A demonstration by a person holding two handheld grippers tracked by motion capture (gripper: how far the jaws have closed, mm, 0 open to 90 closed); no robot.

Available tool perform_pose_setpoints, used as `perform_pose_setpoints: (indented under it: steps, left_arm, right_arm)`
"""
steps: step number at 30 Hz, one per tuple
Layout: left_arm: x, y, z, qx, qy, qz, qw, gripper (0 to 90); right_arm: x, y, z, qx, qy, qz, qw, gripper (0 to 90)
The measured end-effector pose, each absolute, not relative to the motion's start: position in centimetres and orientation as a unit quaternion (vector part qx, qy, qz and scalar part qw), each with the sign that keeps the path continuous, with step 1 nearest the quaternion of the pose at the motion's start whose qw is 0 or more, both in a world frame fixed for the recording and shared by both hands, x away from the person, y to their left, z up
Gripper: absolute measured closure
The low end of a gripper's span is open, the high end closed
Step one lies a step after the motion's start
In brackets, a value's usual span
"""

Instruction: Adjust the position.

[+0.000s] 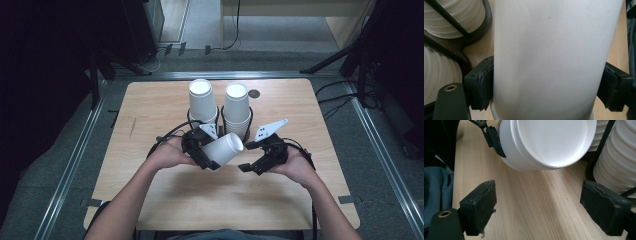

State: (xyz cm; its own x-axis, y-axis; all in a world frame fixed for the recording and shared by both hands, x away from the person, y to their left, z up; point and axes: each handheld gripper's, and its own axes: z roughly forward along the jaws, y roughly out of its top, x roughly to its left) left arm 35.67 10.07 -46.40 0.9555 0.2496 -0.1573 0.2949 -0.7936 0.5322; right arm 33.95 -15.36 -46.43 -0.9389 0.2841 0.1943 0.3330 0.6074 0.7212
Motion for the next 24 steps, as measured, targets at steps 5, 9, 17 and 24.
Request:
perform_pose_setpoints:
  steps: [5, 9, 17, 24]
  left_arm:
    - [35.6, 9.3, -46.9, 0.96, 0.13, -0.042, 0.243, 15.8]
    - [35.5, 8.7, -47.1, 0.967, 0.117, -0.039, 0.221, 15.8]
    - [35.3, 7.9, -47.7, 0.973, 0.102, -0.054, 0.201, 15.8]
    - [34.7, 7.3, -48.0, 0.974, 0.076, -0.062, 0.203, 15.6]
  right_arm:
    - [34.0, -15.6, -46.6, -0.174, -0.897, -0.406, 0.026, 14.1]
    - [33.9, -15.7, -47.0, -0.171, -0.899, -0.403, 0.026, 14.2]
    - [33.8, -14.7, -47.6, -0.152, -0.901, -0.406, 0.022, 14.2]
    - [33.7, -13.5, -47.8, -0.131, -0.901, -0.413, 0.031, 14.3]
